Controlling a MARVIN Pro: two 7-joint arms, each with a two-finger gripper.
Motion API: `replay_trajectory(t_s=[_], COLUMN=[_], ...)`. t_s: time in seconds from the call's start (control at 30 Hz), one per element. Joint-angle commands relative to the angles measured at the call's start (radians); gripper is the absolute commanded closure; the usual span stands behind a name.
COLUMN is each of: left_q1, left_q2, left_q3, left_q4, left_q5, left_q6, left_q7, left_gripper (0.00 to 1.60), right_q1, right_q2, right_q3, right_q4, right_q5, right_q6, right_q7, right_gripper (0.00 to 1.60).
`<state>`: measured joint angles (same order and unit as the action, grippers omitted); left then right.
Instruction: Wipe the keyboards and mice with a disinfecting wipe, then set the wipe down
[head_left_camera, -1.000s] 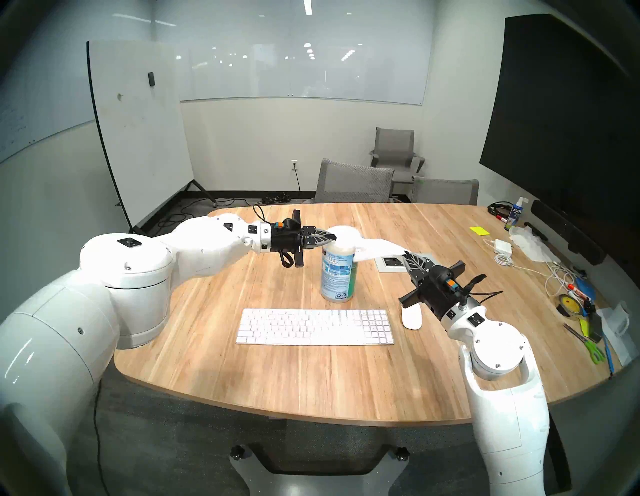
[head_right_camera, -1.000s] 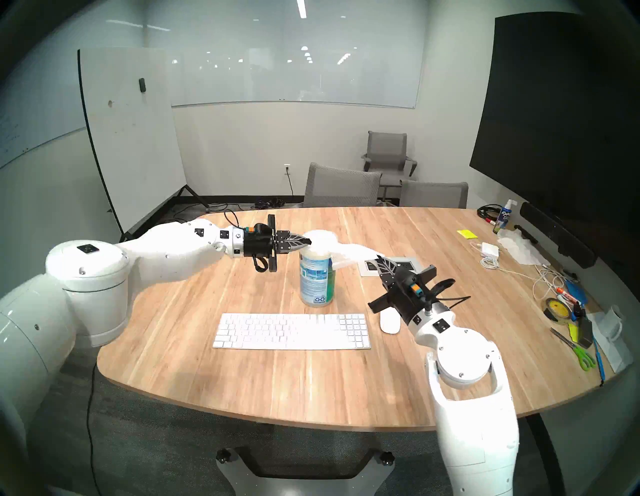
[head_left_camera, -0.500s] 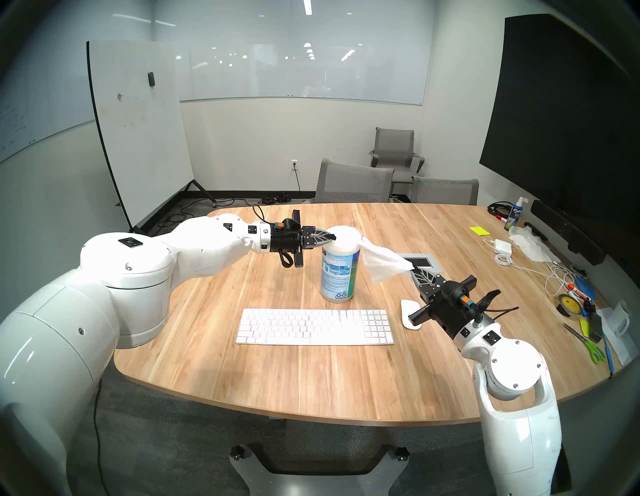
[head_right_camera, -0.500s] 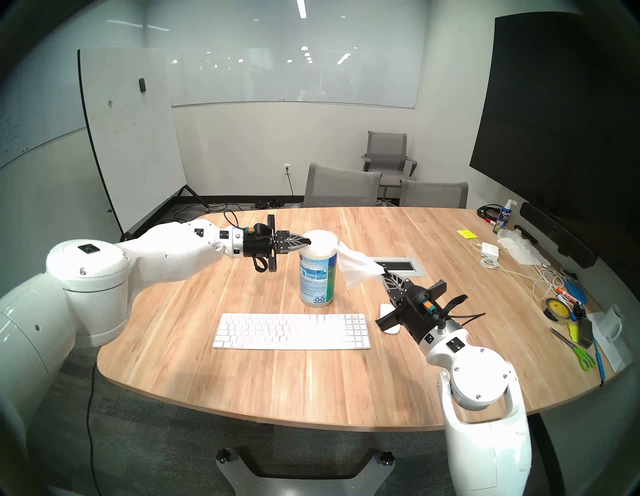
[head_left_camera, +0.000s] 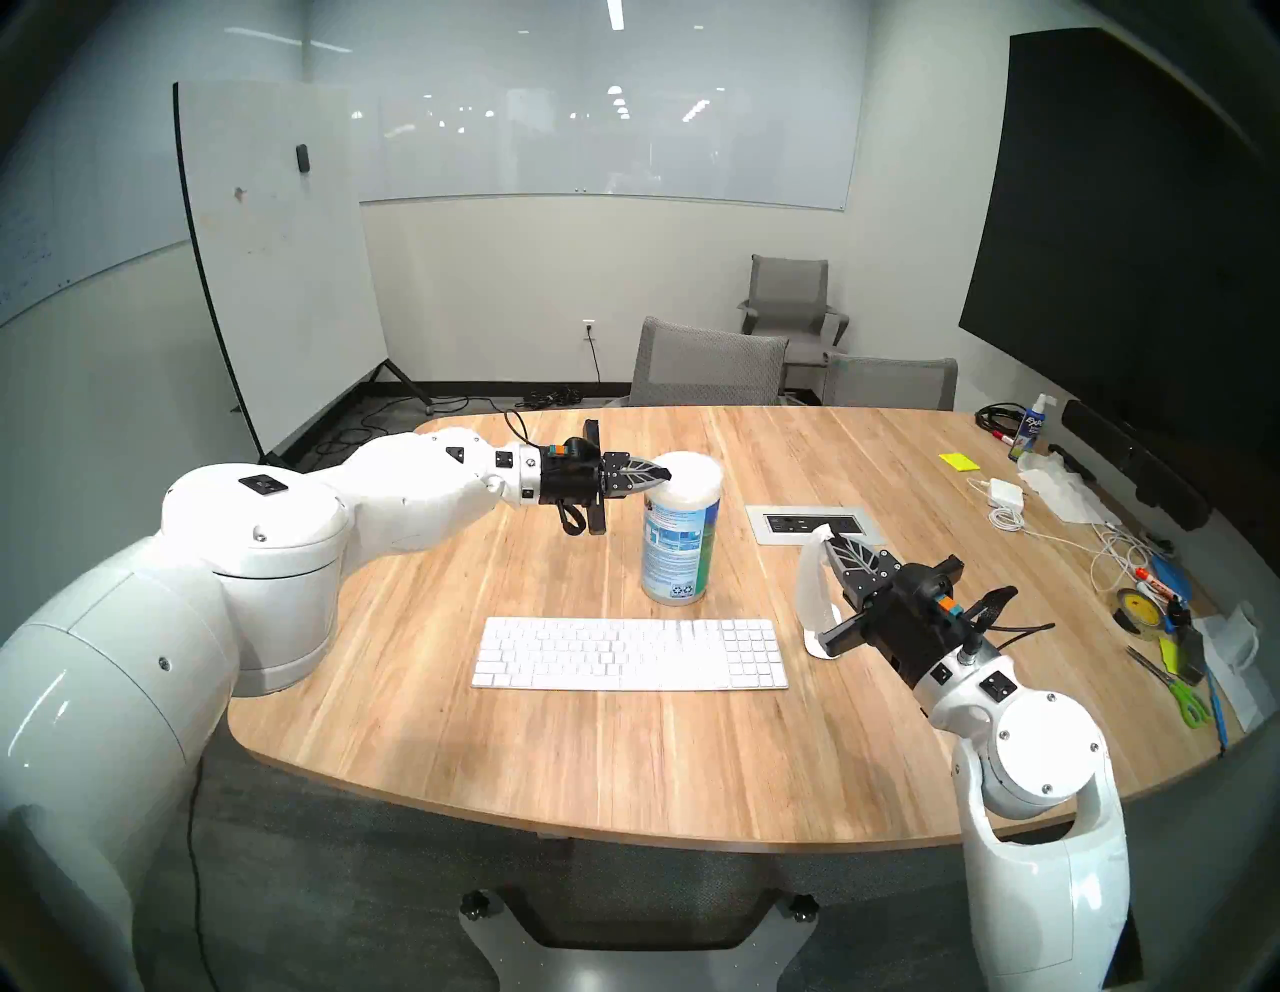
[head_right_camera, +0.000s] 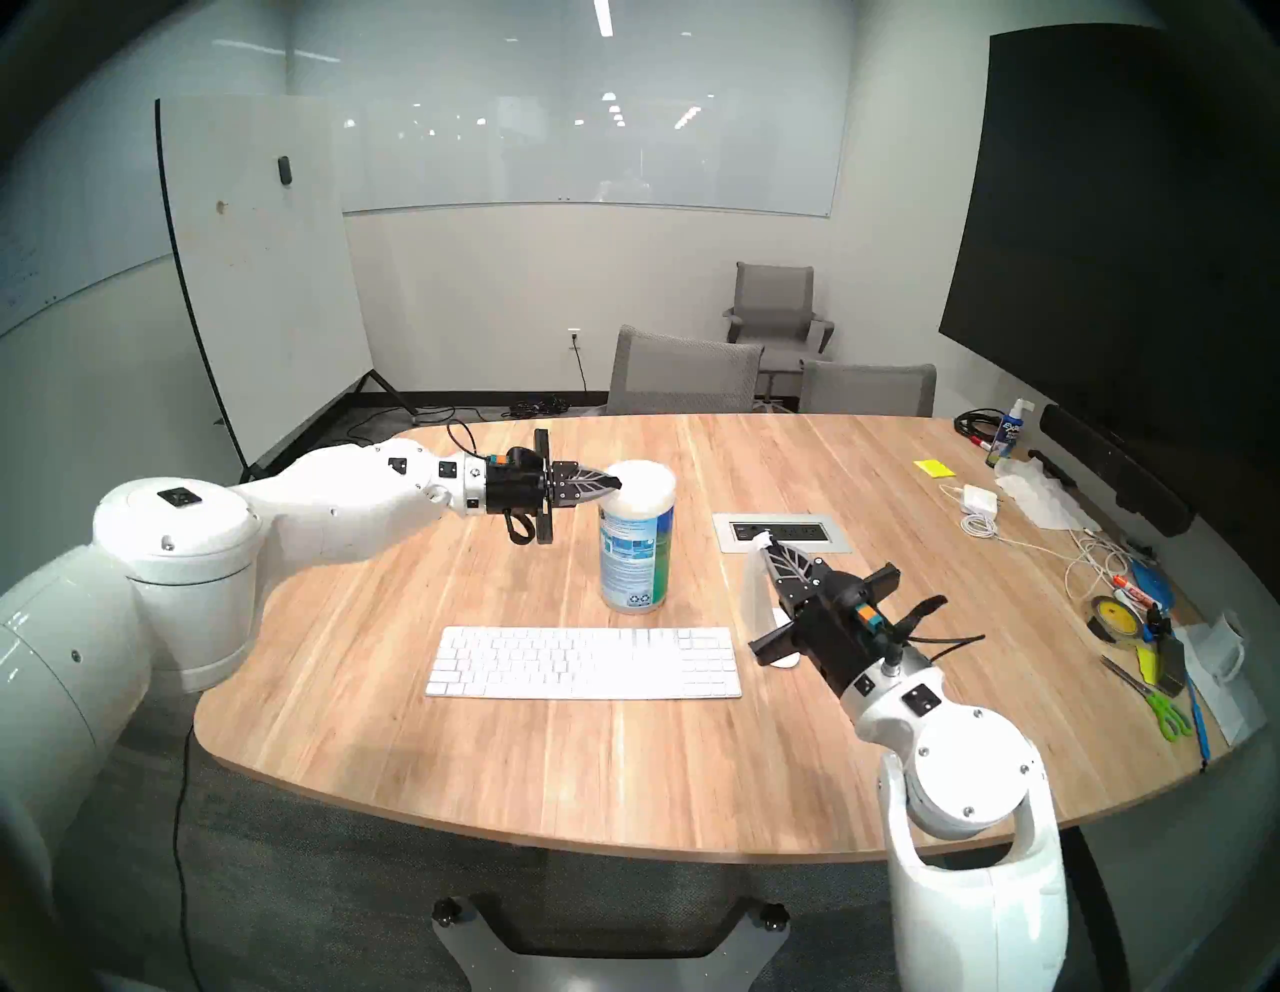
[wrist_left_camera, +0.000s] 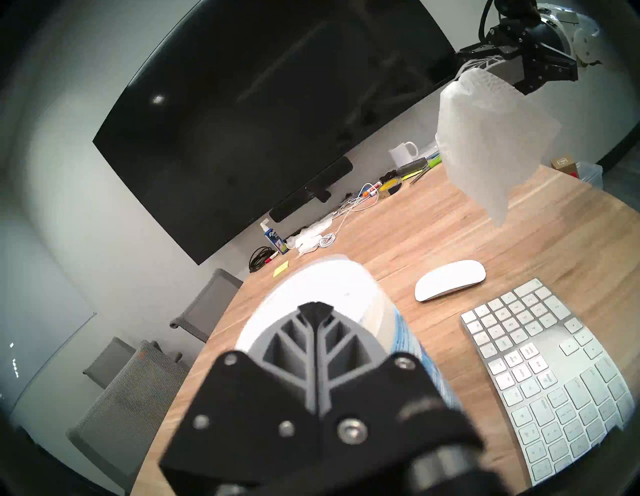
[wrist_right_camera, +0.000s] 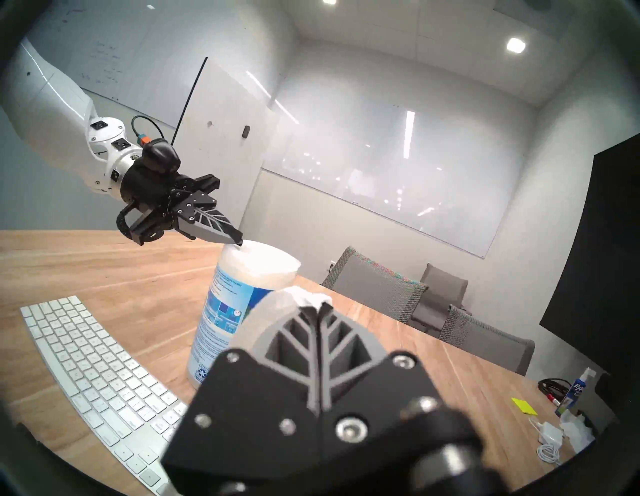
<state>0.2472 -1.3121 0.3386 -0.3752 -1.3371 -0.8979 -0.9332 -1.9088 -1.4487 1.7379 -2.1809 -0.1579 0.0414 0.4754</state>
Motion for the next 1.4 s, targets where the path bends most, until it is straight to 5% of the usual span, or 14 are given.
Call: replay_trajectory(t_s=[0.0,1.07,1.1,1.37], left_q1=[-0.005,0.0,0.002,0.028], left_q2=[-0.002,-0.013,-0.015,-0.035], left_q3=[0.006,0.043,0.042,0.032], left_q4=[0.002,0.008,0.012,0.03], left_q5=[-0.003,-0.046,-0.05,-0.072], left_q6=[0.0,-0.021,-0.018,-0.045], left_q7=[-0.105,-0.078,-0.081,-0.06], left_gripper=[1.6,1.6,0.0,0.0], right_q1=[0.001,-0.008,-0.008,-0.015], right_q2=[-0.007,-0.013,-0.014,-0.013], right_q3=[-0.007,-0.035,-0.035,-0.035], right_q4=[-0.041,-0.044,-0.044,-0.065], right_q5=[0.001,-0.054,-0.054,-0.058], right_q6=[0.004,0.009,0.009,0.014], right_q7=[-0.004,-0.02,-0.02,-0.018], right_gripper=[1.6,1.6,1.6,1.6])
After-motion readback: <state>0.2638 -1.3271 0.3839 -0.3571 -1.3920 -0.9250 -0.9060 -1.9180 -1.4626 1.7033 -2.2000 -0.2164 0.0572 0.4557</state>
